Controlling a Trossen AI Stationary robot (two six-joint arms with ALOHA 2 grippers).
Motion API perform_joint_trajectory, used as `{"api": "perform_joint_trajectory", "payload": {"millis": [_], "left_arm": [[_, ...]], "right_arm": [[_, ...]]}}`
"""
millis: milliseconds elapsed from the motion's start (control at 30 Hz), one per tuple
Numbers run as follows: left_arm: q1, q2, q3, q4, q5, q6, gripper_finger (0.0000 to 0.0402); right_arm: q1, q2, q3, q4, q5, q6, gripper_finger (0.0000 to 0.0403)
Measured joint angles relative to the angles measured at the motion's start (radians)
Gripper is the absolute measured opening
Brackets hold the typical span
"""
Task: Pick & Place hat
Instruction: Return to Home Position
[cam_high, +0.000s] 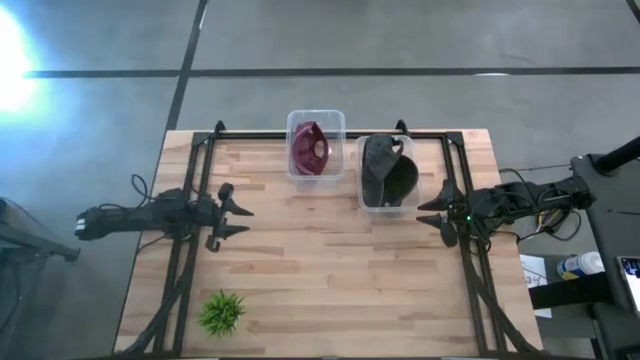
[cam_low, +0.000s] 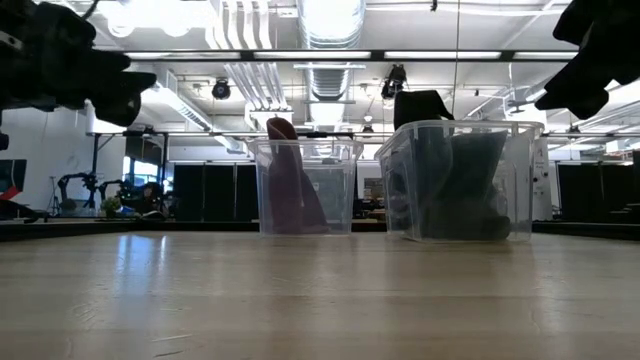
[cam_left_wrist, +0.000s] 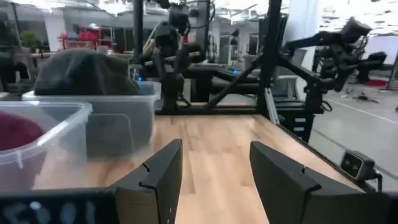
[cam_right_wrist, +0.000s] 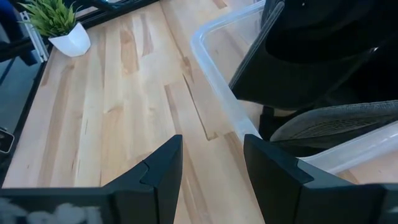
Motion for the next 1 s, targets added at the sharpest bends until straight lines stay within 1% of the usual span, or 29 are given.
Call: {"api": "perform_joint_trajectory", "payload": {"millis": [300, 1000], "left_arm": [[0.000, 0.000, 0.000, -0.029, -0.121, -0.003, 0.0181], [0.001, 0.011, 0.001, -0.016, -0.116, -0.003, 0.0181]], "right_arm": [[0.000, 0.000, 0.000, 0.000, 0.000, 0.000, 0.0166], [0.000, 0.000, 0.000, 0.000, 0.000, 0.000, 0.0166]]}}
